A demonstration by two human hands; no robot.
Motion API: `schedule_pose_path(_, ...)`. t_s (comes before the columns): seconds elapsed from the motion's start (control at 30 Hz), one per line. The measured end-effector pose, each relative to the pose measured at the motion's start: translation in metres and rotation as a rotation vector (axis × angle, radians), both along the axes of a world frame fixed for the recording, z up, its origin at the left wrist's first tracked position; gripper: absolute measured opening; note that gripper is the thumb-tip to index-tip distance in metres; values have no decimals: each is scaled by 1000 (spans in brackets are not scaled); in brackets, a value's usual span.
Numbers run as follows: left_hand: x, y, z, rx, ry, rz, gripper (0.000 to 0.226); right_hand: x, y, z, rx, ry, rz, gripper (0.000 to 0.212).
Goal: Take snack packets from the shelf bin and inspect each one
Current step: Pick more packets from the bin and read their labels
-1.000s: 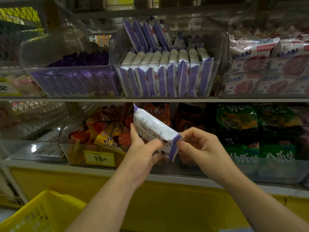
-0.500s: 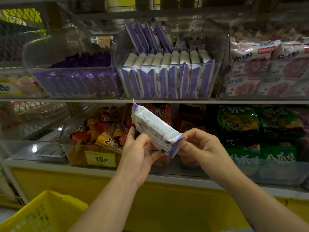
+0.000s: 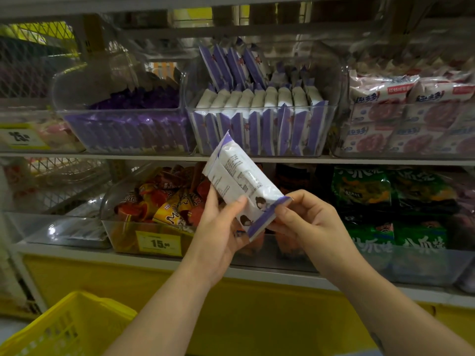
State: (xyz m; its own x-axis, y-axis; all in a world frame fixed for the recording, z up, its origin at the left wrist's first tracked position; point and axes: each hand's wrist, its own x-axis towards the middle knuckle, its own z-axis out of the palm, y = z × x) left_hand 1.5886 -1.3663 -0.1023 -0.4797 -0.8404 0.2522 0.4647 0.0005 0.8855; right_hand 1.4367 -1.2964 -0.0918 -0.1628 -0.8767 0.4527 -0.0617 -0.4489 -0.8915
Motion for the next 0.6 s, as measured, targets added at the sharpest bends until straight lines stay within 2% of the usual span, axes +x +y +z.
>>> schedule_pose_path(0.03,3,2,2,-35,-9,-37,66,2,2,4,-12,-1,-22,7)
schedule_pose_path(0.1,10,6,9,-85,3,-65,81,6,8,12,-17,43,-55,37)
schedule_pose_path(0.17,18,9,20,-143,-2,-33,87,8,14,25,-29,204,-68,70)
schedule_pose_path(0.2,20,10,27,-173,-15,-5,88,9,18,33,-40,327,-84,79)
schedule_pose_path(0.3,24,12,56,-277,-79,79,84,8,24,66,-111,801,-219,72)
schedule_pose_path(0.37,23,11,80,-338,-114,144,82,3,22,90,-142,1016,-256,73)
schedule_pose_path(0.47,16,5,116,-414,-139,227,77,-7,15,127,-151,1096,-304,80)
schedule_pose_path(0.6,-1,-7,155,-559,-207,308,62,-19,-4,164,-216,1050,-393,70)
